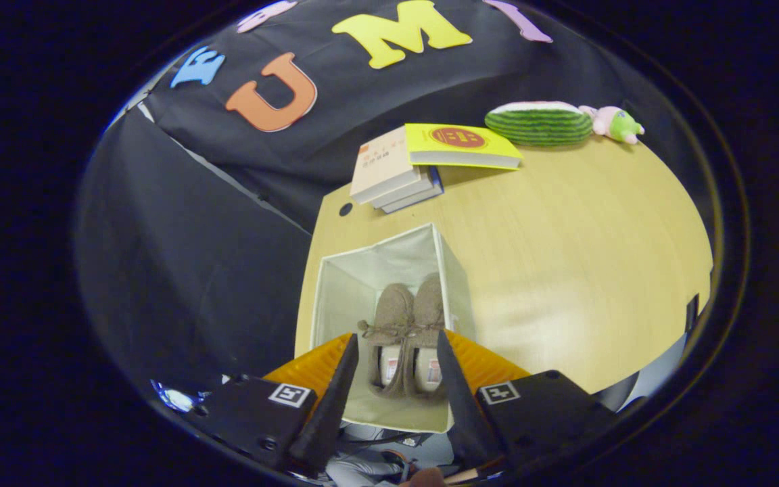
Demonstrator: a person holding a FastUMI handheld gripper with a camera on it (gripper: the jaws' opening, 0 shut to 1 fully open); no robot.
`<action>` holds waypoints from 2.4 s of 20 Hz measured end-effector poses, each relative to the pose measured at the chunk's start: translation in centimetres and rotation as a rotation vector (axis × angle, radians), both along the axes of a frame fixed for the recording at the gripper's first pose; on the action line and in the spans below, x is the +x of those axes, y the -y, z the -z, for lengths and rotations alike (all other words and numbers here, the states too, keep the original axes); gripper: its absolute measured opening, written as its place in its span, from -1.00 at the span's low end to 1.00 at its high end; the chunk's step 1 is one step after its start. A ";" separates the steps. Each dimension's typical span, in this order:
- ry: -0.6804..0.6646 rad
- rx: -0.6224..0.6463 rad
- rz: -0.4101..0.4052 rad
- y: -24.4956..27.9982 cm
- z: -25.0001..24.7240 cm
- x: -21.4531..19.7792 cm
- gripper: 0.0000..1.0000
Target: Open the storage box then place both shoes into the box .Put the left shoe in first, then the right shoe, with the right side of both shoes facing outward in a uniform manner.
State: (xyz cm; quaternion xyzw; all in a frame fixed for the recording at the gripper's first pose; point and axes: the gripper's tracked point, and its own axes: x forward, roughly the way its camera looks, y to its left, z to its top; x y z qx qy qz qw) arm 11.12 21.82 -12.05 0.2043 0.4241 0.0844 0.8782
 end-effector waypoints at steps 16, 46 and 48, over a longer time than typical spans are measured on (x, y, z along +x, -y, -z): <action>0.781 -0.363 0.154 11.7 -15.8 -5.6 1.00; 0.991 -0.473 0.195 13.5 -14.1 -11.7 1.00; 0.992 -0.466 0.184 13.2 -14.0 -11.9 1.00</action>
